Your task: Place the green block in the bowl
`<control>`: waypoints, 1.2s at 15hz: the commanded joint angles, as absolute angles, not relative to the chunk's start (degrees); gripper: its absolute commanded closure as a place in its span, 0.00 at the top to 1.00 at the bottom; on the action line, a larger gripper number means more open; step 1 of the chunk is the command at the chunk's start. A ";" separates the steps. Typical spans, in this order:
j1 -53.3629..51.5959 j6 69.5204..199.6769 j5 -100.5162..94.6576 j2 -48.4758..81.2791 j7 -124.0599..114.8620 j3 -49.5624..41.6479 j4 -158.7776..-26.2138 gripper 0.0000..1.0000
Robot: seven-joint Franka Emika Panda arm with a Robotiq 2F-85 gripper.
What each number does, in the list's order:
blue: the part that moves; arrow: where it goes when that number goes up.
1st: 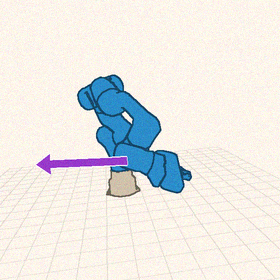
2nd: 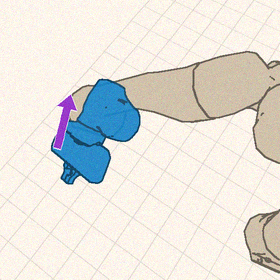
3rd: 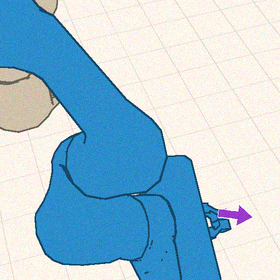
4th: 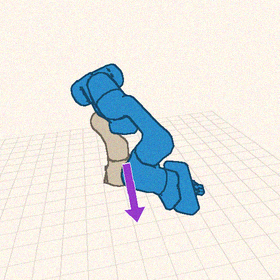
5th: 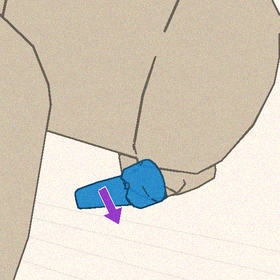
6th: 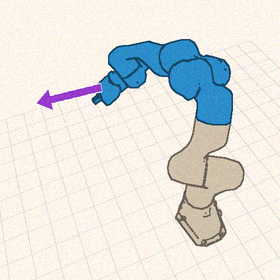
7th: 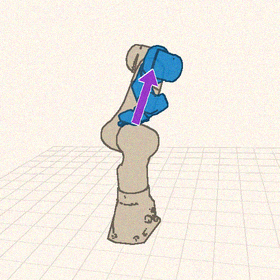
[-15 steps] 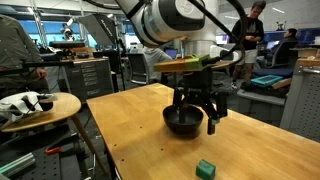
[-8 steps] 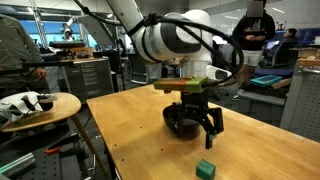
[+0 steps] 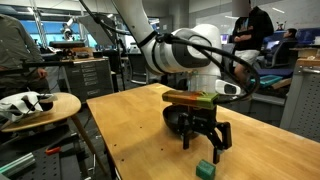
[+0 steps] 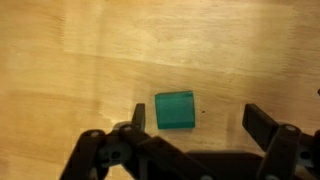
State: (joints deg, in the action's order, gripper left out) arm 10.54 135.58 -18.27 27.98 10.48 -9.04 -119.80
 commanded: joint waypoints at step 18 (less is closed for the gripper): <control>14.10 129.22 -12.88 34.94 14.78 -8.69 -111.72 0.60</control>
